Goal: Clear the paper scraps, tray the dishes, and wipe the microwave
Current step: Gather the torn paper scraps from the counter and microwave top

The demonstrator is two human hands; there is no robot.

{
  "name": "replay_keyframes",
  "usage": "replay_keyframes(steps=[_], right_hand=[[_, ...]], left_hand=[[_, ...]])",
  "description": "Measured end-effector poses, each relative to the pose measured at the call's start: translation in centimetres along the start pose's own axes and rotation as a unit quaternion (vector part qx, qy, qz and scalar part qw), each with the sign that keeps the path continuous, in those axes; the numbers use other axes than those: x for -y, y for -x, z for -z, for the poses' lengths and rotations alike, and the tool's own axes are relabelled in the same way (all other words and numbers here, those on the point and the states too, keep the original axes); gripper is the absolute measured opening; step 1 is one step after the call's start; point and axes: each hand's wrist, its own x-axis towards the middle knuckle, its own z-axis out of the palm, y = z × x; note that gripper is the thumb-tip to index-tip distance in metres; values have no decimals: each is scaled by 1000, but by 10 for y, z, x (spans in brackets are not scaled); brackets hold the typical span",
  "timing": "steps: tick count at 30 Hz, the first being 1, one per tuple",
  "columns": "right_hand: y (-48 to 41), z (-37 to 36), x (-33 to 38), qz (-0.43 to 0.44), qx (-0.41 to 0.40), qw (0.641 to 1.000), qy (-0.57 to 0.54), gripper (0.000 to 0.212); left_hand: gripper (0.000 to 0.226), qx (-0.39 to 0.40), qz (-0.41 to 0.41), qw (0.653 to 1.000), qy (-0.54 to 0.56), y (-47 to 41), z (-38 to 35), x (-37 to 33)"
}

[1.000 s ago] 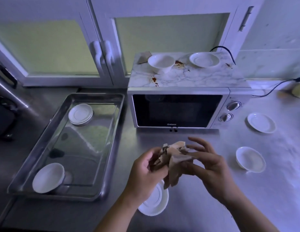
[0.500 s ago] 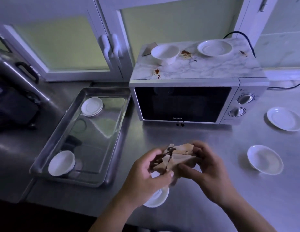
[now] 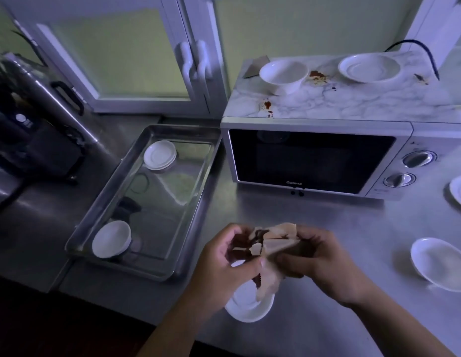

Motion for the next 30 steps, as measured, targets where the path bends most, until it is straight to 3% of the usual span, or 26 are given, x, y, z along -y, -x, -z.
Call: replay_keyframes(steps=[3,9,12,14,16,18,22,24,27,30], right_hand=[[-14,-11,9,-17,29,999,4,34],[-49,-31,25,-55,1,992,114,31],[-73,-32,49,-27,-106,973,203,34],[-97,-24,72,11,-198,946,258,24],[-126,-12,98,47,-274,911,303,9],[-157,-5,123,84,-325,864,375,14],[-226,-11,157,102,-294,802,510,5],[-269,-14,167,68,-235,748,616,12],[-340,-10,173,-14,-150,640,753,42],[-403,11,170,-149,-145,550,809,63]], left_hand=[[33,14,5,1000,0,-14,16,2],[29,65,-14,997,32,-44,56,11],[28,48,-25,997,55,-61,72,17],[31,18,-28,997,74,-74,83,21],[30,-13,-39,996,76,-86,93,23],[27,-24,-55,996,62,-96,102,23],[25,-23,-65,997,37,-105,115,23],[28,-34,-63,997,23,-107,121,24],[34,-46,-54,997,42,-109,132,26],[34,-53,-47,997,40,-110,147,30]])
